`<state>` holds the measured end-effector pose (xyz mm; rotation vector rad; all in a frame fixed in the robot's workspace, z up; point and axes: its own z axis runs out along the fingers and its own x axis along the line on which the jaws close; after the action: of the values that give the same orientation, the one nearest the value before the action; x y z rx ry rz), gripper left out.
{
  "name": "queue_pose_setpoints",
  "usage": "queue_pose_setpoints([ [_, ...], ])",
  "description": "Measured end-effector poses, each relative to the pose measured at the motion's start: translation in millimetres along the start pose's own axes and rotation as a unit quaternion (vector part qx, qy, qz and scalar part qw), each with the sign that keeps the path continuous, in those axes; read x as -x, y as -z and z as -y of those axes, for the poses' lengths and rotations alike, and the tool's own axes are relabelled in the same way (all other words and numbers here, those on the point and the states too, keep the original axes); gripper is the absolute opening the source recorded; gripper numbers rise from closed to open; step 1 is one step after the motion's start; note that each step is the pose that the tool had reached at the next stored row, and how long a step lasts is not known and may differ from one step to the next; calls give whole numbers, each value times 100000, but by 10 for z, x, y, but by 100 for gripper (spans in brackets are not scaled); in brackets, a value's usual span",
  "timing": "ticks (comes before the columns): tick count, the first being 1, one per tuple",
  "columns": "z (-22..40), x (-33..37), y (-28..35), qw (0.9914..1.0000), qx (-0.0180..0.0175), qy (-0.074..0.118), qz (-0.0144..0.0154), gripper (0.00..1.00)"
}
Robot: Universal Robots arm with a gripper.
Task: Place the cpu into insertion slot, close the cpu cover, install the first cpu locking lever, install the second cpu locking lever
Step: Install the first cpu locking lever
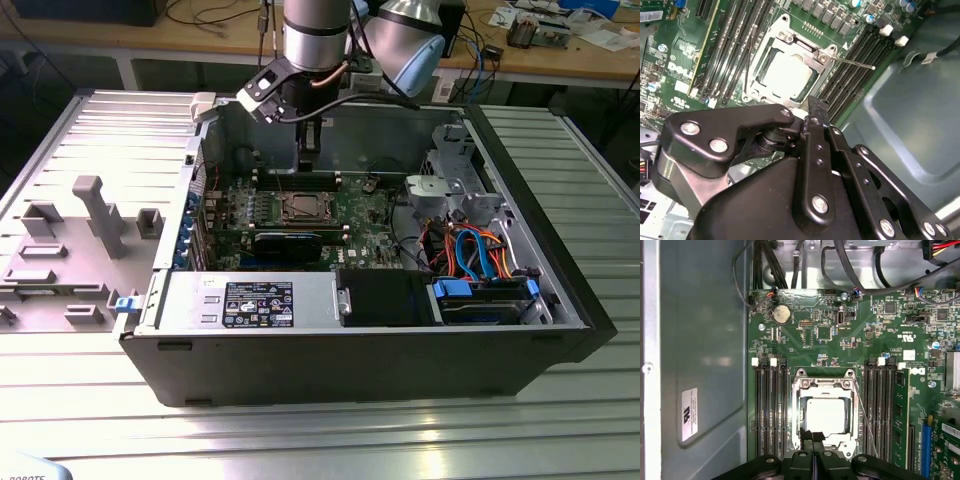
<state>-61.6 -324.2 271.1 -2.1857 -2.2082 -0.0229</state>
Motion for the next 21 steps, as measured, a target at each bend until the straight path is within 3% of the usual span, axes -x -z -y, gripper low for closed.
queue_pose_setpoints([
  [7,4,10,44,100000,-5,0,9,11],
  [11,5,8,129,100000,-4,14,-20,11],
  [18,4,9,130,100000,-7,204,-28,11],
  [21,5,11,130,99979,-71,2065,-1,11],
])
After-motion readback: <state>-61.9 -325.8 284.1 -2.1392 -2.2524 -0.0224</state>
